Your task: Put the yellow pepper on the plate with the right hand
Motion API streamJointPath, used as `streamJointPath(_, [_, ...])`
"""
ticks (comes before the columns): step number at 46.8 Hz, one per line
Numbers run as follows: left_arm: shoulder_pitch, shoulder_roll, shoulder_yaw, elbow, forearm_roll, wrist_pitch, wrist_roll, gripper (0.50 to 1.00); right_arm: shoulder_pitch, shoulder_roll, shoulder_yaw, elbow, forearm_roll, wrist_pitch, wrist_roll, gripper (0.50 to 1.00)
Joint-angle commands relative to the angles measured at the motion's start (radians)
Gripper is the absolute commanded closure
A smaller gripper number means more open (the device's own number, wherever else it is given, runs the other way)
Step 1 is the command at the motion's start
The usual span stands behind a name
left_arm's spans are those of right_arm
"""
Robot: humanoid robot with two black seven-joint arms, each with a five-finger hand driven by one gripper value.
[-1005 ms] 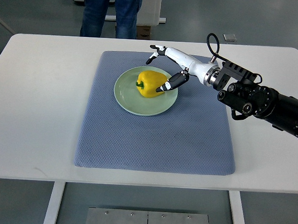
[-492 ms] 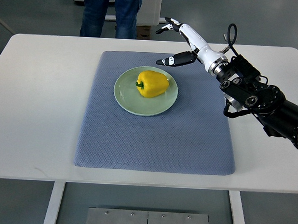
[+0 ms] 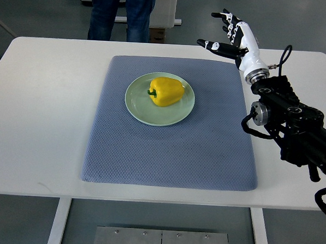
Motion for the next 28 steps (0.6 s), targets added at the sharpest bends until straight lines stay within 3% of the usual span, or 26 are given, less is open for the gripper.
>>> streamJointPath(1, [0.0, 0.0, 0.0, 0.0, 0.0, 0.0, 0.0, 0.5, -0.013, -0.032, 0.017, 0.0, 0.065, 0.002, -0.009, 0.5])
streamJointPath(7, [0.0, 0.0, 0.0, 0.0, 0.0, 0.0, 0.0, 0.5, -0.036, -0.058, 0.032, -0.014, 0.14, 0.0, -0.072, 0.5])
streamJointPath(20, [0.0, 0.0, 0.0, 0.0, 0.0, 0.0, 0.0, 0.5, -0.122, -0.066, 0.196, -0.062, 0.224, 0.008, -0.089, 0.5])
streamJointPath(28, [0.0, 0.0, 0.0, 0.0, 0.0, 0.0, 0.0, 0.5, -0.135, -0.065, 0.284, -0.063, 0.227, 0.012, -0.203, 0.5])
